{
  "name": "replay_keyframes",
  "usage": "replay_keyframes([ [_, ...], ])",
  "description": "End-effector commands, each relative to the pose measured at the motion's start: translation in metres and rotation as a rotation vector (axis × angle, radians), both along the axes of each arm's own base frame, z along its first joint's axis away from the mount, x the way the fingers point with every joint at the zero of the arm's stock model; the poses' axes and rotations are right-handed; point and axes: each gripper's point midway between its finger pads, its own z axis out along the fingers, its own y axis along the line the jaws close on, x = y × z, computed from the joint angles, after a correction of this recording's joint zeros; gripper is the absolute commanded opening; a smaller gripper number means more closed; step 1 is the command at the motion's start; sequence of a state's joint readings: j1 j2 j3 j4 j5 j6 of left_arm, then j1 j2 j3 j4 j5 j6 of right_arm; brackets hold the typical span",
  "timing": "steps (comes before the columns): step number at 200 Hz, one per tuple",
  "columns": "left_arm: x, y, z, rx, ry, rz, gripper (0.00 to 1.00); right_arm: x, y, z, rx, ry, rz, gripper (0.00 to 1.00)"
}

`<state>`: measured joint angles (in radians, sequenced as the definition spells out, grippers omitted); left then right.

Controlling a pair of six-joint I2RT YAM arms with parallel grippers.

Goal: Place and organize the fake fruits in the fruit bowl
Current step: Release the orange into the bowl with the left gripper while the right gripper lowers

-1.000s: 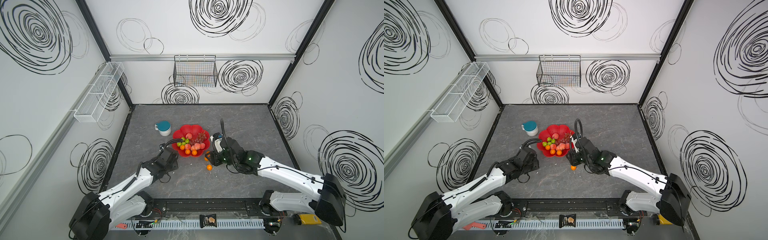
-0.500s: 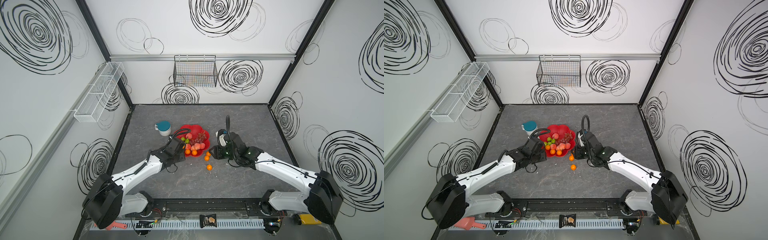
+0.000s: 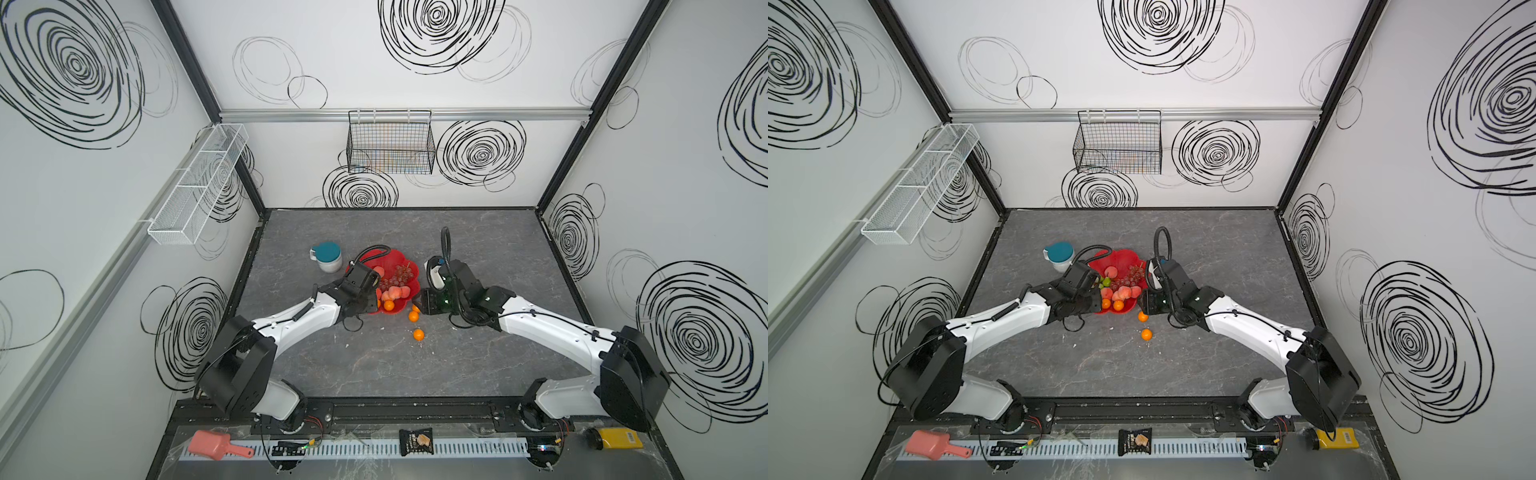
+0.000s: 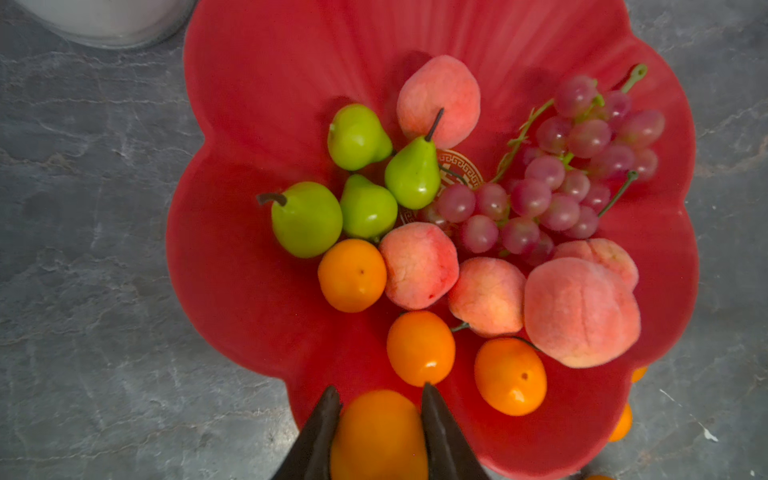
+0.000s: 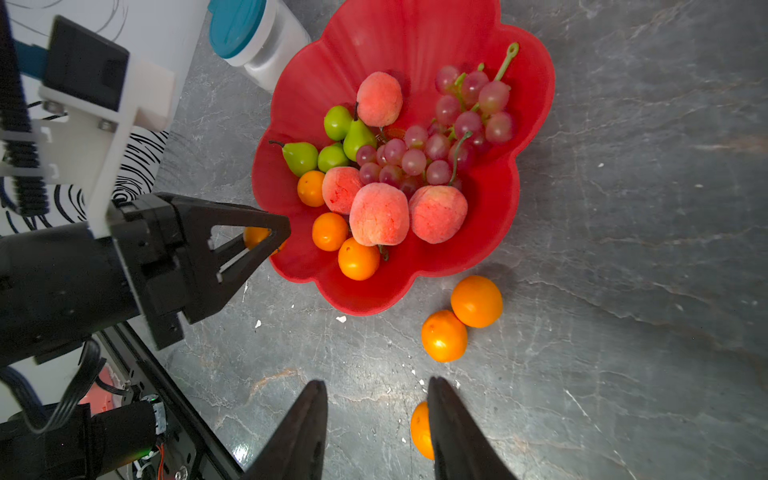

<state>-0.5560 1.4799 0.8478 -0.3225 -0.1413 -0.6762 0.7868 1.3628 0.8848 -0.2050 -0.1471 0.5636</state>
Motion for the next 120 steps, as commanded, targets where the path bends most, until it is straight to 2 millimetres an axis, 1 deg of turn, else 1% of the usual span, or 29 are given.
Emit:
replay_keyframes([
  [1, 0.015, -0.005, 0.007, -0.011, -0.034, -0.008, 0.34, 0.005, 0.001, 0.005, 0.002, -0.010, 0.001, 0.44],
  [51, 0.016, -0.005, 0.001, -0.008, -0.027, -0.003, 0.42, 0.003, -0.003, 0.003, -0.009, 0.000, -0.003, 0.44],
  [81, 0.017, -0.002, 0.004, -0.007, -0.034, 0.006, 0.49, 0.002, -0.006, 0.002, -0.019, 0.009, -0.006, 0.44],
  [103, 0.016, -0.001, 0.013, -0.013, -0.052, 0.010, 0.50, 0.001, -0.008, 0.001, -0.026, 0.013, -0.008, 0.44],
  [120, 0.015, -0.002, 0.027, -0.031, -0.083, 0.008, 0.52, -0.001, -0.012, -0.002, -0.042, 0.013, -0.009, 0.45],
])
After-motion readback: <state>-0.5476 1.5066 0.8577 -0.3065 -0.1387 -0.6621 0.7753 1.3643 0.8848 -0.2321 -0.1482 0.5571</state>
